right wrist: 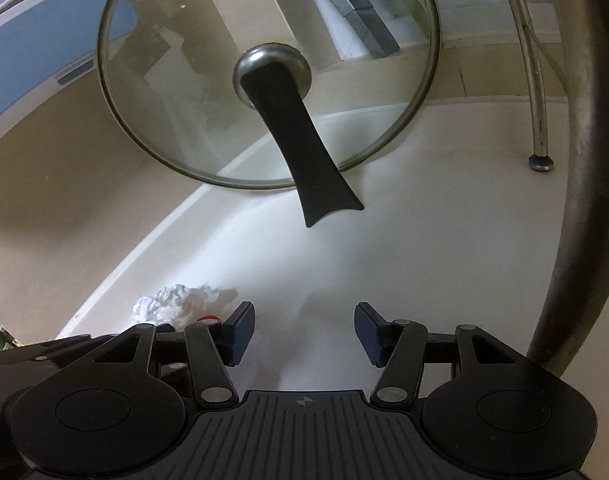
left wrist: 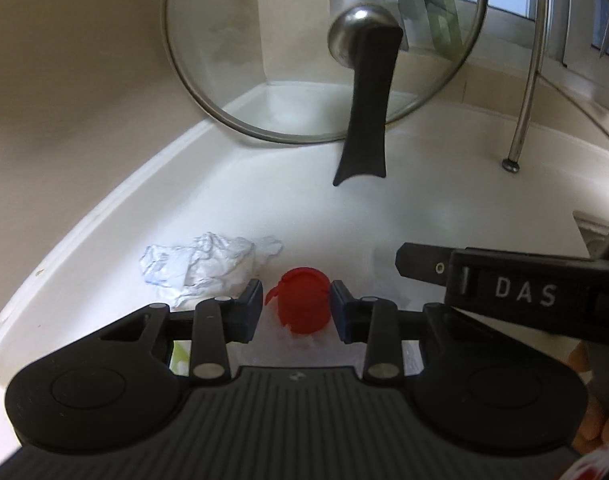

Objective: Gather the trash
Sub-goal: 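Grasp the red cap with the left gripper while the right gripper grasps the bubble wrap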

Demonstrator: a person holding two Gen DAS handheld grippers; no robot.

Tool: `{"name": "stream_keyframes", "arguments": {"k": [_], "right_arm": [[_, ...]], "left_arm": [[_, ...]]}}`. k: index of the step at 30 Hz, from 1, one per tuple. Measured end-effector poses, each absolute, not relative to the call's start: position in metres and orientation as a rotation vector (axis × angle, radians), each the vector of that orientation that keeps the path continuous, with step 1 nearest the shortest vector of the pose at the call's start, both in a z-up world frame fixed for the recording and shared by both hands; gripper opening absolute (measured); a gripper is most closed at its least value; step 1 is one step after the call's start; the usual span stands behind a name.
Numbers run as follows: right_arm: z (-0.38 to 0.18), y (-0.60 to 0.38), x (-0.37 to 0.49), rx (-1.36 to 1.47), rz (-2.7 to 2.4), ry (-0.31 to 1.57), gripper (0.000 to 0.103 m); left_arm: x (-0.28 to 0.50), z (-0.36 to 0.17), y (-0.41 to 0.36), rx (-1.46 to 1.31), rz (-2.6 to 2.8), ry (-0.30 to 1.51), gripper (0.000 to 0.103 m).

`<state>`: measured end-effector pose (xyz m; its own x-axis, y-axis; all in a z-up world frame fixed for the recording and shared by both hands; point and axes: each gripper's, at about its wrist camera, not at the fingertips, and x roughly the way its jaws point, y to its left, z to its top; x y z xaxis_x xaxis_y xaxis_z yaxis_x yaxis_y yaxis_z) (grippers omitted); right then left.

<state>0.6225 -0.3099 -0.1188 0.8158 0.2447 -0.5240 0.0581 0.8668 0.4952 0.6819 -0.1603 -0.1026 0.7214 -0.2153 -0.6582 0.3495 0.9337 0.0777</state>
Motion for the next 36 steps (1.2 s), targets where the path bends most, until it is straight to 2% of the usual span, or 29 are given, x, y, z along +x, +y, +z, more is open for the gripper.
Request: {"name": "stream_keyframes", "arguments": {"k": [15,28,36], "right_arm": [[-0.116,-0.311,0.623,0.548,0.100,0.611,0.057],[-0.117,-0.295,0.605,0.537,0.229,0.654,0.057],[-0.129,-0.274,0.606,0.455,0.309,0.696,0.055]], "left_arm": [[0.684,-0.105,-0.160,0.215,-0.321,0.679,0.029],[0.647,-0.062,-0.105,0.102,-0.210,0.587,0.029],[0.618,-0.053,-0.070,0.030,-0.130,0.582,0.029]]}}
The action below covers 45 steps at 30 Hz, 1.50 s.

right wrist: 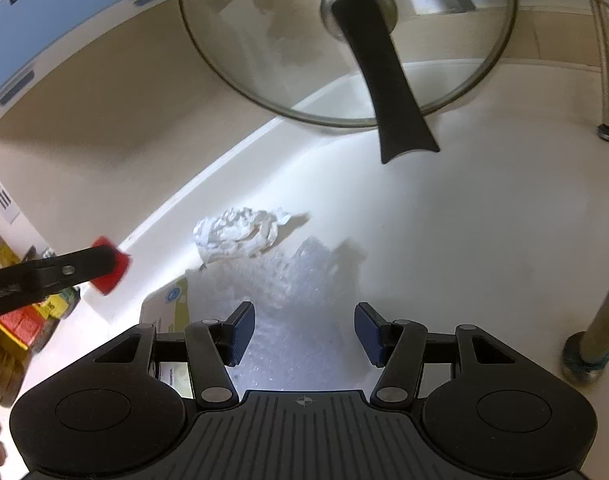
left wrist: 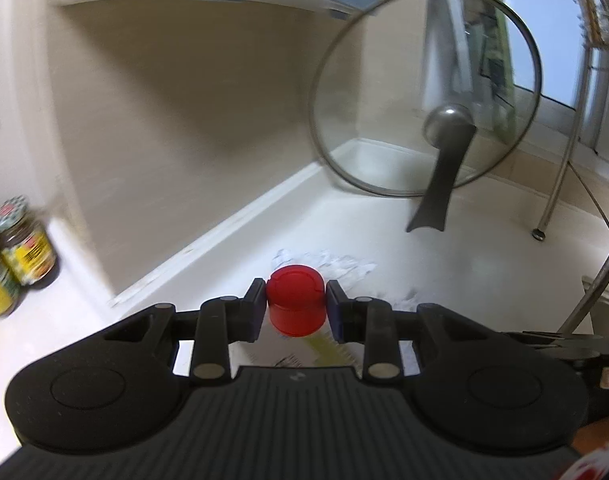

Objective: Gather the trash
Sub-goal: 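Grasp the red cap with the left gripper while the right gripper grasps the bubble wrap, then carry the red cap and bubble wrap over the bin and open both grippers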

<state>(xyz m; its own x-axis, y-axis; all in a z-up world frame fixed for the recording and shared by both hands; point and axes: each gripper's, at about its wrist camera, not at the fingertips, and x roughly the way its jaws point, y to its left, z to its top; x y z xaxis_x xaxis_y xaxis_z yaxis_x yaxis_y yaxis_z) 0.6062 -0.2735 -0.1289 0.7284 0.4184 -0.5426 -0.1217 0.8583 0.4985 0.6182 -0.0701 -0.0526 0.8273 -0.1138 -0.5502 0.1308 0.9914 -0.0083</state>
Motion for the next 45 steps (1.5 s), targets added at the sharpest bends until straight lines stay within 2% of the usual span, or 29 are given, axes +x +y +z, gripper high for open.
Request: {"name": "stream_keyframes", "arguments": {"k": [2,5,25,36,45], "right_arm": [[-0.130,-0.270,0.606,0.432,0.320,0.701,0.030],[-0.132,-0.269,0.604,0.431,0.342,0.704,0.013],[-0.083,-0.267,0.542,0.404,0.388,0.595,0.011],[-0.065,-0.253,0.449,0.386,0.510,0.609,0.011],[-0.076,-0.218,0.357,0.354,0.621,0.706,0.011]], "left_arm": [[0.610,-0.051,-0.061,0.022,-0.104,0.585,0.029],[0.596,-0.049,-0.047,0.006,-0.070,0.588,0.029],[0.501,-0.038,-0.006,-0.045,0.026,0.573,0.029],[0.410,-0.030,0.008,-0.091,0.010,0.554,0.029],[0.324,-0.047,0.015,-0.116,-0.028,0.605,0.029]]}}
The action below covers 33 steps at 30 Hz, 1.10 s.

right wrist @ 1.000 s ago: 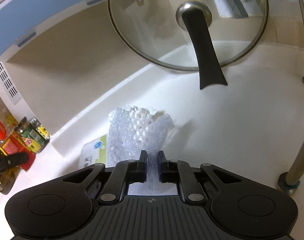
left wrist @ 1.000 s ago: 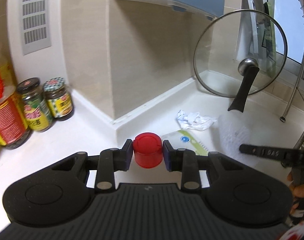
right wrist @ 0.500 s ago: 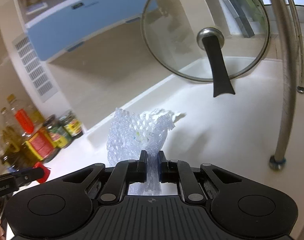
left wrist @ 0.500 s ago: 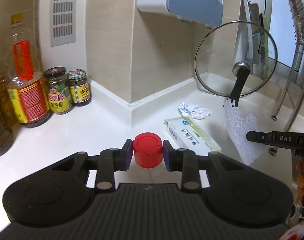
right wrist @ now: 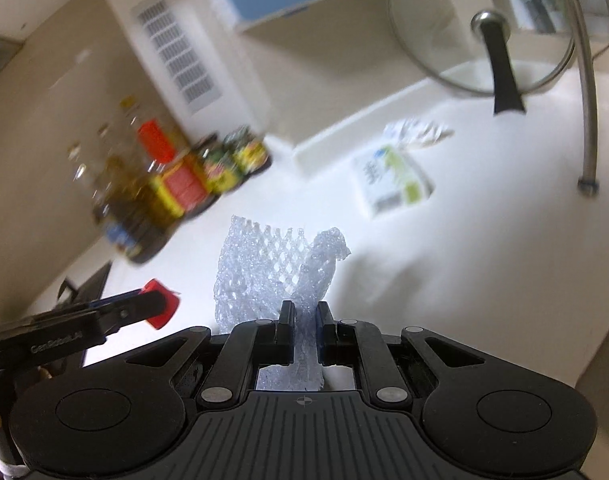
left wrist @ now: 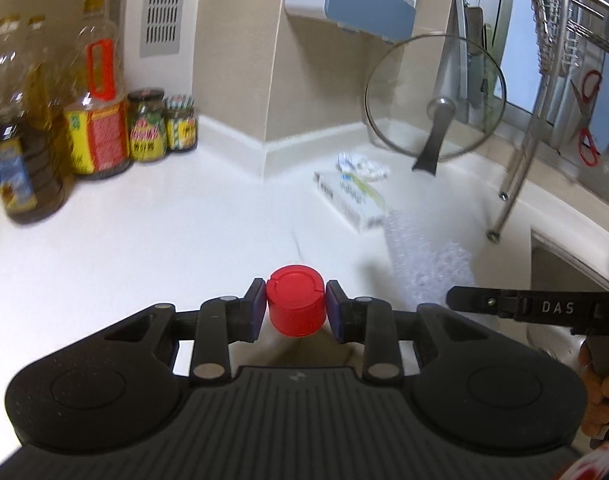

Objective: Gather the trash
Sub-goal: 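Carry the red cap and bubble wrap over the bin and open both grippers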

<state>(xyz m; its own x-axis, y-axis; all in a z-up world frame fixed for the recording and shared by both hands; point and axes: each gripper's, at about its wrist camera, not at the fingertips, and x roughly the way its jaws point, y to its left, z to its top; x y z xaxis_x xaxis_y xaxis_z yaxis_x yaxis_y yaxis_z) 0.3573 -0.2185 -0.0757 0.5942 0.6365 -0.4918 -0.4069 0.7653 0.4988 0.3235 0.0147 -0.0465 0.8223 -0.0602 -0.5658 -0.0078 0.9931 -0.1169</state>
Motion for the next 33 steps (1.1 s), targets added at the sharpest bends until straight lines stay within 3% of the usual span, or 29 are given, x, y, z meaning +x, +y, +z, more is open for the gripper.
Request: {"name": "stream_keyframes", "arguments": {"k": [15,33], "right_arm": [[-0.128,-0.173,0.279,0.263,0.658,0.879,0.011],[-0.240,-0.145,0.281,0.101,0.619,1.074,0.011]], "left_arm": [[0.238,-0.104,0.042,-0.185,0.007,0.745,0.029],[0.234,-0.206,0.033,-0.183,0.051,0.930,0.029]]}}
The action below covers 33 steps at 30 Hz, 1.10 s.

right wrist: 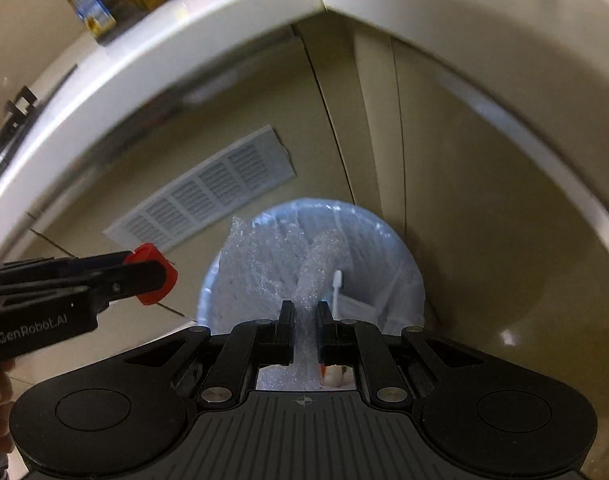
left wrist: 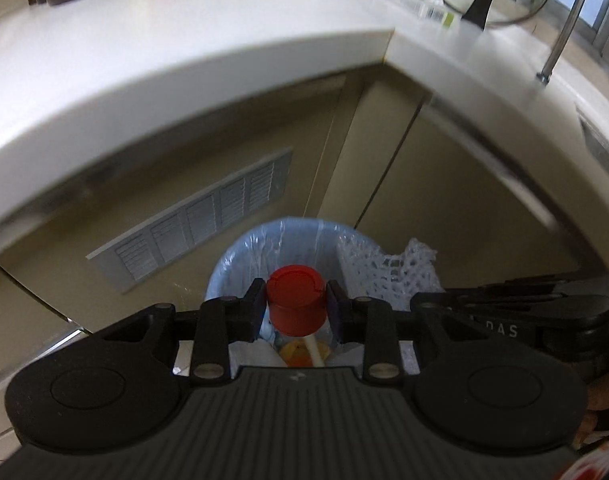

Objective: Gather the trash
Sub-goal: 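Carry the red cap and bubble wrap over the bin and open both grippers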

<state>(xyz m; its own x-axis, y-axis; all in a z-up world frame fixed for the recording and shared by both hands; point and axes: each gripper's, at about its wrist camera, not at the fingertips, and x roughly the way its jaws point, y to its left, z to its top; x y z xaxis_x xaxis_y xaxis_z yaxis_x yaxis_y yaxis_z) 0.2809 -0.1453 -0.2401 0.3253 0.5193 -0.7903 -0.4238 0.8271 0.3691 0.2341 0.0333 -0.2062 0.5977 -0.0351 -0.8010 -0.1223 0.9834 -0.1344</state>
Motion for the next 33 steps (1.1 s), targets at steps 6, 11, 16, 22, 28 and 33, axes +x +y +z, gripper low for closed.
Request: {"name": "stream_keyframes", "arguments": {"k": [6,11,16,22,28,33], "right_arm": [[-0.271,-0.137,0.298,0.095,0.582,1.119,0.011],[-0.292,-0.128,0.311,0.107,0.552,1.145,0.011],[-0.307,-0.127,0.323,0.129,0.523,1.153,0.011],[-0.318,-0.127,0.336,0.187,0.496,1.183,0.012],[-0.321,-0.130,0.343,0.231,0.489,1.184,0.029],[-0.318,-0.133,0.344,0.240,0.482,1.183,0.035]], "left_arm": [[0.242,-0.237,0.033,-0.184,0.079,0.981,0.029],[0.252,-0.254,0.033,-0.195,0.084,0.996,0.029],[0.262,-0.266,0.032,-0.201,0.088,1.006,0.029],[0.267,-0.275,0.035,-0.213,0.094,1.020,0.029],[0.271,-0.279,0.036,-0.218,0.101,1.033,0.029],[0.273,-0.280,0.036,-0.217,0.095,1.039,0.029]]}}
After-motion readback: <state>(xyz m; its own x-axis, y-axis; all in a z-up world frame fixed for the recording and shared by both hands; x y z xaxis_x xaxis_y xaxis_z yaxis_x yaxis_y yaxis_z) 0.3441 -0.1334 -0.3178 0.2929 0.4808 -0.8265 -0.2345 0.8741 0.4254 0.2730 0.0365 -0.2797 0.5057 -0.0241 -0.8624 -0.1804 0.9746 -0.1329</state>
